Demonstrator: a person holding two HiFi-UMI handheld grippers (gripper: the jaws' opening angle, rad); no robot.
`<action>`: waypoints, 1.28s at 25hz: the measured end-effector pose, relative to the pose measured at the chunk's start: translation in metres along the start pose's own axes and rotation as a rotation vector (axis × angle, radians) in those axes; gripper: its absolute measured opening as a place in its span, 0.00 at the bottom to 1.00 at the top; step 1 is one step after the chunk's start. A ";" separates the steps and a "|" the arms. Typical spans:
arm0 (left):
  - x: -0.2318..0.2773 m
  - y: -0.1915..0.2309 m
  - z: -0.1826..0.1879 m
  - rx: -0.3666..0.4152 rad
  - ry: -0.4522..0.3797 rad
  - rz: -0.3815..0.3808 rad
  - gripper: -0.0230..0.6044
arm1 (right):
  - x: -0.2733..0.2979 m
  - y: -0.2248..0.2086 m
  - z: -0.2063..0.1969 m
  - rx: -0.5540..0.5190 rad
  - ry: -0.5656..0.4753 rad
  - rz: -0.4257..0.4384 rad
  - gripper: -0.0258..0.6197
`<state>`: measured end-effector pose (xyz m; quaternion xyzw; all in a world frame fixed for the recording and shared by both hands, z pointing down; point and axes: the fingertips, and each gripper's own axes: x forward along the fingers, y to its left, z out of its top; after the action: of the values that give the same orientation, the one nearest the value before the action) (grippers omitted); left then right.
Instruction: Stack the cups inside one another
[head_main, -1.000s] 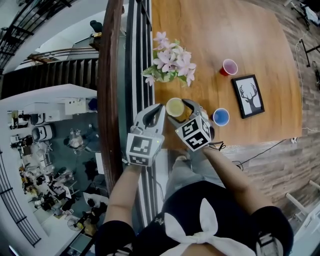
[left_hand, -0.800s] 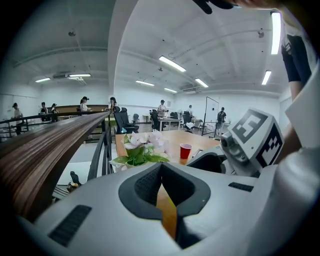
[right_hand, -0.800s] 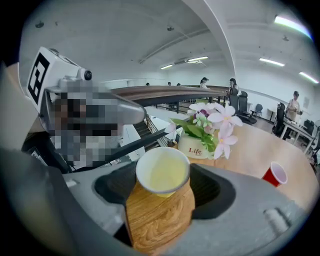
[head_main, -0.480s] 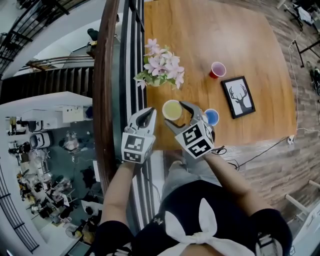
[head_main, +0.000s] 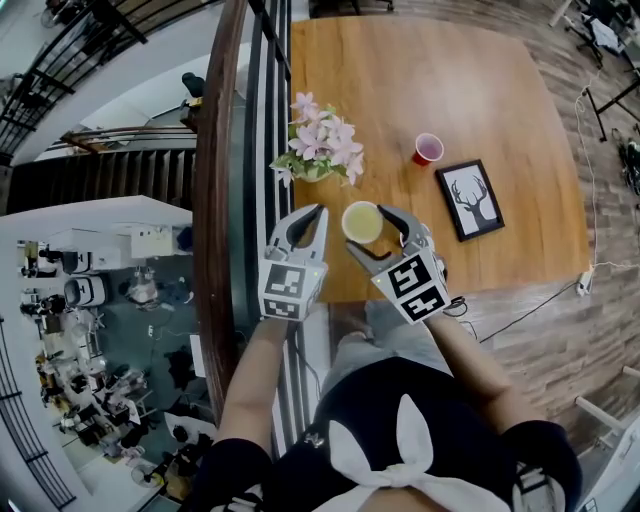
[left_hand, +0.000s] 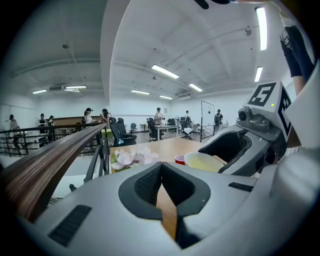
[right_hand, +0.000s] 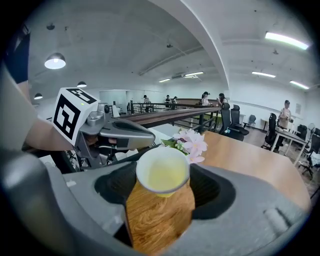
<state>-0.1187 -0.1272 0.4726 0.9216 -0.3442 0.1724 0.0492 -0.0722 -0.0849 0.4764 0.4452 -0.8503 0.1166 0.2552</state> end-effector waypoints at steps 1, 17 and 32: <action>0.002 -0.004 0.005 -0.004 -0.010 -0.004 0.07 | -0.005 -0.002 0.001 0.007 -0.006 -0.002 0.55; -0.001 -0.035 0.027 -0.038 -0.046 -0.002 0.06 | -0.079 -0.026 0.008 0.041 -0.058 -0.068 0.55; 0.014 -0.064 0.024 -0.016 -0.021 -0.056 0.07 | -0.109 -0.053 -0.024 0.098 -0.035 -0.141 0.55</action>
<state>-0.0600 -0.0923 0.4566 0.9322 -0.3203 0.1585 0.0578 0.0303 -0.0292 0.4365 0.5181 -0.8144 0.1320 0.2256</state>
